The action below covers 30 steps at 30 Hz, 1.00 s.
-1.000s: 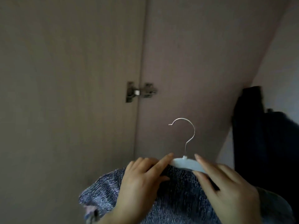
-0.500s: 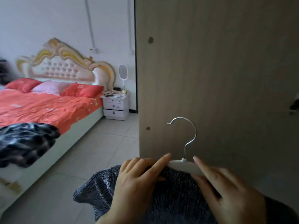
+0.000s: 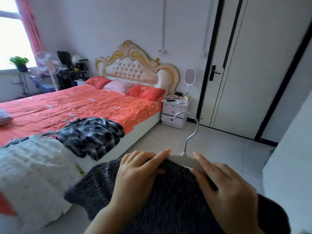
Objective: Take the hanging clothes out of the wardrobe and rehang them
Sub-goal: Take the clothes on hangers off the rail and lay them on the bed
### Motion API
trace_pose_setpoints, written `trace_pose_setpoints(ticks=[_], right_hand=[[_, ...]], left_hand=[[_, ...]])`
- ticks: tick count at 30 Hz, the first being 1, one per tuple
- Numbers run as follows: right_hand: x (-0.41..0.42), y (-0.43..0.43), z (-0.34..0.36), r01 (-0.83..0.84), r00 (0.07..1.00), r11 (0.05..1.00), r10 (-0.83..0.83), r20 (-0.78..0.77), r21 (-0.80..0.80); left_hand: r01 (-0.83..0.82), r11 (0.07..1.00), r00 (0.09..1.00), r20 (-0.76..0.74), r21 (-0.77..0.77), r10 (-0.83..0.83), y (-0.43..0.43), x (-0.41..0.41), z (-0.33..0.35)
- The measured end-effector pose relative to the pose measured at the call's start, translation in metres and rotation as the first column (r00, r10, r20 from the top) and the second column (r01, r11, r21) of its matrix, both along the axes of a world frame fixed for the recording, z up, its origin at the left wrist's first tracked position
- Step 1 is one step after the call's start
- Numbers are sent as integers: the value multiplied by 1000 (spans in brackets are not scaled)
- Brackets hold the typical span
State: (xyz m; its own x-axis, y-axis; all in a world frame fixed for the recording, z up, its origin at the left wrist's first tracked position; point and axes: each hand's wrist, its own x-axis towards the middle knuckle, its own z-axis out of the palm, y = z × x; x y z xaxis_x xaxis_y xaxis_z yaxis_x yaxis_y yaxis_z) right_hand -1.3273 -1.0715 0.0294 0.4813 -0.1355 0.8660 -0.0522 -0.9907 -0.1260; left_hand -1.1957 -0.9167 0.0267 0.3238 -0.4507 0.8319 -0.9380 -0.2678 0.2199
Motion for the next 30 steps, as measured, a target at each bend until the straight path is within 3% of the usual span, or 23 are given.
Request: trace_pose_setpoints(ticks=[9,20,30], right_hand=[[167,-29,-10,-146,988,989,147,-37,18],[374,-104,-10,-321,937,939,334,-106,120],[574,-147,-29,-365,923,930,367,-114,38]], left_hand=[[-189,982,971,-147,1,188,-11,130,-19],[-368,930,907,-214,21,364,-75,304,-22],[-403,915,887,-262,-35,381,-117,495,-52]])
